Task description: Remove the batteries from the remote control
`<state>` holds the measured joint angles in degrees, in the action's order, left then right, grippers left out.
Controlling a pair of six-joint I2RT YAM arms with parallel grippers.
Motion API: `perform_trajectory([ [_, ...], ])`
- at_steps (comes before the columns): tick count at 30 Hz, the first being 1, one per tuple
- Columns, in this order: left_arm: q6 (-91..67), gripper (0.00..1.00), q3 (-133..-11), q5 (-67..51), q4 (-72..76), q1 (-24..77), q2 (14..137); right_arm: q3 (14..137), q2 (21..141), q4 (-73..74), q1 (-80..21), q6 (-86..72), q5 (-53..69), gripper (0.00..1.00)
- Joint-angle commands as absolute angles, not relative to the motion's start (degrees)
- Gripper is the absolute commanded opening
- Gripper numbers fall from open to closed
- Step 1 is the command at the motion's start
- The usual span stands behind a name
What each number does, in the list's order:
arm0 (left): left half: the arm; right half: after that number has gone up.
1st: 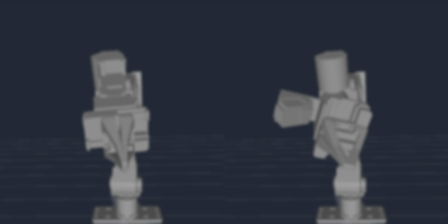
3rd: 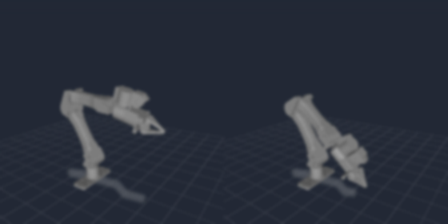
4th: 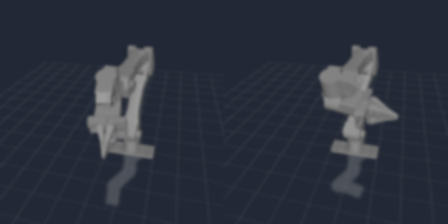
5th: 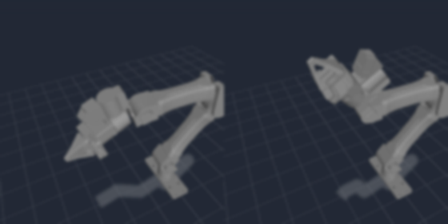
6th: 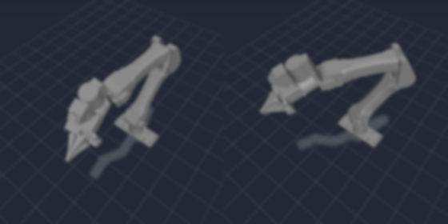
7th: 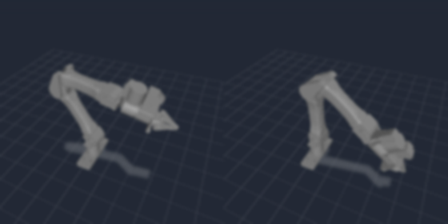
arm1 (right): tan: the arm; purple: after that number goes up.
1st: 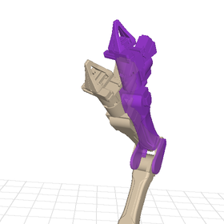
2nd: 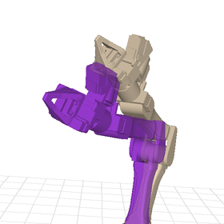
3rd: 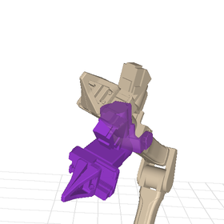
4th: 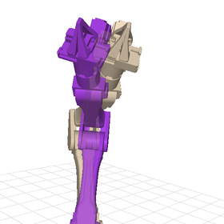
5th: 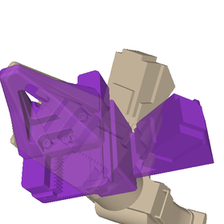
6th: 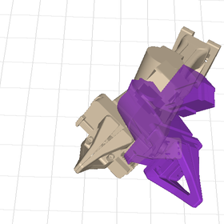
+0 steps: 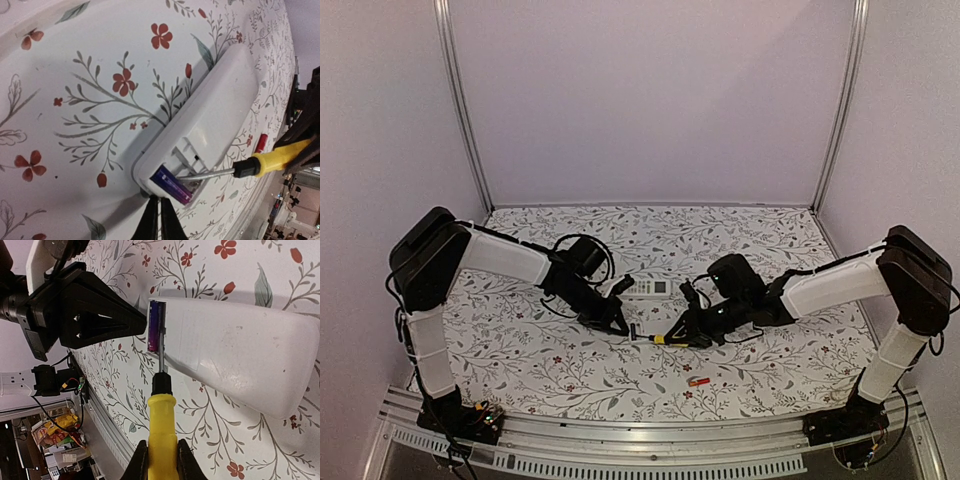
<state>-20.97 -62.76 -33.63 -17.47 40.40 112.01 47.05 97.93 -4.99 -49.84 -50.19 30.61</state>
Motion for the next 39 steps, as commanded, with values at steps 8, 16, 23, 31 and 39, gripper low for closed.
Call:
perform_trajectory([
  [8, -20.5, 0.02, -62.6, -29.9, -18.2, 40.5, 115.4, 44.6, 94.5, -13.6, -49.6, -52.3, 36.6, 0.00],
  [16, -20.5, 0.02, -62.6, -29.8, -18.2, 40.5, 115.4, 43.9, 93.0, -14.1, -49.6, -52.5, 35.4, 0.00],
  [23, -20.3, 0.03, -62.6, -28.0, -18.3, 40.3, 114.1, 44.3, 92.6, -10.6, -49.6, -51.2, 32.6, 0.00],
  [31, -20.1, 0.11, -61.5, -24.6, -16.4, 39.5, 108.1, 51.4, 89.3, 8.6, -49.6, -45.1, 20.4, 0.00],
  [39, -21.1, 0.15, -62.0, -29.7, -15.1, 39.5, 109.3, 53.7, 90.7, 11.8, -50.8, -44.8, 21.0, 0.00],
])
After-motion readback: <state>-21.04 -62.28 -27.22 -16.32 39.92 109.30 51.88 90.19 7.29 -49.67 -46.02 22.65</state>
